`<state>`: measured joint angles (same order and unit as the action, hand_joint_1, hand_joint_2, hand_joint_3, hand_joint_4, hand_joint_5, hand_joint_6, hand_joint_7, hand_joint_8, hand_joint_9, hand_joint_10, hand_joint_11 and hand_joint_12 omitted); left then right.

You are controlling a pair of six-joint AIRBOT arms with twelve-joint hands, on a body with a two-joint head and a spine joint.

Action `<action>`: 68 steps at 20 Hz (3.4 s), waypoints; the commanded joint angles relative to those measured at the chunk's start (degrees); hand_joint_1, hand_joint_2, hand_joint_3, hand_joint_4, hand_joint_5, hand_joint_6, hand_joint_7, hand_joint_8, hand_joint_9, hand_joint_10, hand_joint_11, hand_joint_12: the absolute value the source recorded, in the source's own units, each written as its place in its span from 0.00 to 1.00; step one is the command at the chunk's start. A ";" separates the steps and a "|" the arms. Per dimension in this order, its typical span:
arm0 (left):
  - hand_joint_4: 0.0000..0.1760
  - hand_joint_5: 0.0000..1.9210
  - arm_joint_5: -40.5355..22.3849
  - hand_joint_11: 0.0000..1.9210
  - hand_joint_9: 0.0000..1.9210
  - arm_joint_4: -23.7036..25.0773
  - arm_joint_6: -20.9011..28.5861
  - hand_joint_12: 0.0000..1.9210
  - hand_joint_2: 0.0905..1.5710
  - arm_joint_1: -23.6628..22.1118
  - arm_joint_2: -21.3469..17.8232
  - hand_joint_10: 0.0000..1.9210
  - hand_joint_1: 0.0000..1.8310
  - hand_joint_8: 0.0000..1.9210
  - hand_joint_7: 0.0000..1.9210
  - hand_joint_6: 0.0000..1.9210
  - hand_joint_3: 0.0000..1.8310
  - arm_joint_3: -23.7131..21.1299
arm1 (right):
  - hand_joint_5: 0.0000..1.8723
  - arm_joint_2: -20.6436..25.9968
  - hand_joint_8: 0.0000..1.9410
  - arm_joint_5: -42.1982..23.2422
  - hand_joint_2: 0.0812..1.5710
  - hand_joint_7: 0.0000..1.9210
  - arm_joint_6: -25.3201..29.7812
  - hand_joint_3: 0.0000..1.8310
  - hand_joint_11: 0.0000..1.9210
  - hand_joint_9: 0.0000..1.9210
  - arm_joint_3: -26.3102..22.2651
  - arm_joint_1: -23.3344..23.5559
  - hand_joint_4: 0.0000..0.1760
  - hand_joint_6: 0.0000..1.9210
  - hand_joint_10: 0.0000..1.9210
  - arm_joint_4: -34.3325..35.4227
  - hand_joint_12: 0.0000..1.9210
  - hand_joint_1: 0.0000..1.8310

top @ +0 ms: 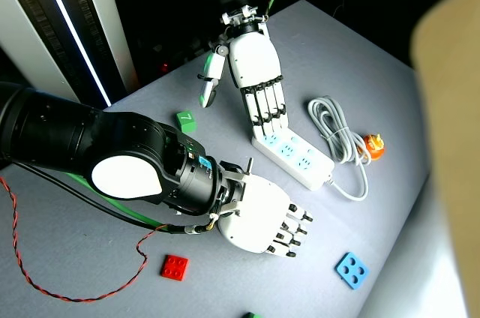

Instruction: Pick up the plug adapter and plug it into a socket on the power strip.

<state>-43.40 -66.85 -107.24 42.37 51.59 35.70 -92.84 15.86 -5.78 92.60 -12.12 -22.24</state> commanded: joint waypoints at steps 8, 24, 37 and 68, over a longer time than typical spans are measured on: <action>0.00 0.00 -3.15 0.00 0.00 -0.62 0.60 0.00 0.71 -0.52 0.23 0.00 0.00 0.00 0.00 0.00 0.00 0.24 | 0.37 -0.20 0.00 -5.41 0.68 0.40 0.61 0.00 0.18 0.38 0.63 0.25 0.00 0.00 0.00 -0.36 0.46 0.68; 0.00 0.00 -2.05 0.00 0.00 -1.78 -0.14 0.00 0.71 0.24 0.24 0.00 0.00 0.00 0.00 0.00 0.00 -0.62 | 0.48 2.81 0.50 -4.72 0.69 0.53 -4.18 0.00 0.38 0.48 -2.68 2.47 0.00 0.49 0.61 -0.36 0.51 0.75; 0.00 0.00 -2.05 0.01 0.00 -1.78 -0.53 0.00 0.71 -0.26 0.29 0.00 0.00 0.00 0.00 0.00 0.00 -0.59 | 0.48 0.88 0.49 11.47 0.69 0.54 -1.49 0.00 0.40 0.48 -8.02 10.70 0.00 0.49 0.61 -21.28 0.50 0.75; 0.00 0.00 -1.12 0.00 0.00 -1.78 -1.77 0.01 0.71 -0.84 1.60 0.00 0.00 0.00 0.00 0.00 0.00 -0.48 | 0.49 -21.88 0.43 19.12 0.68 0.57 13.93 0.00 0.40 0.49 4.86 8.87 0.00 0.48 0.58 -43.86 0.49 0.76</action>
<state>-44.21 -70.11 -109.23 41.76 52.64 35.22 -114.85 35.40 8.19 97.25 -4.16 -62.59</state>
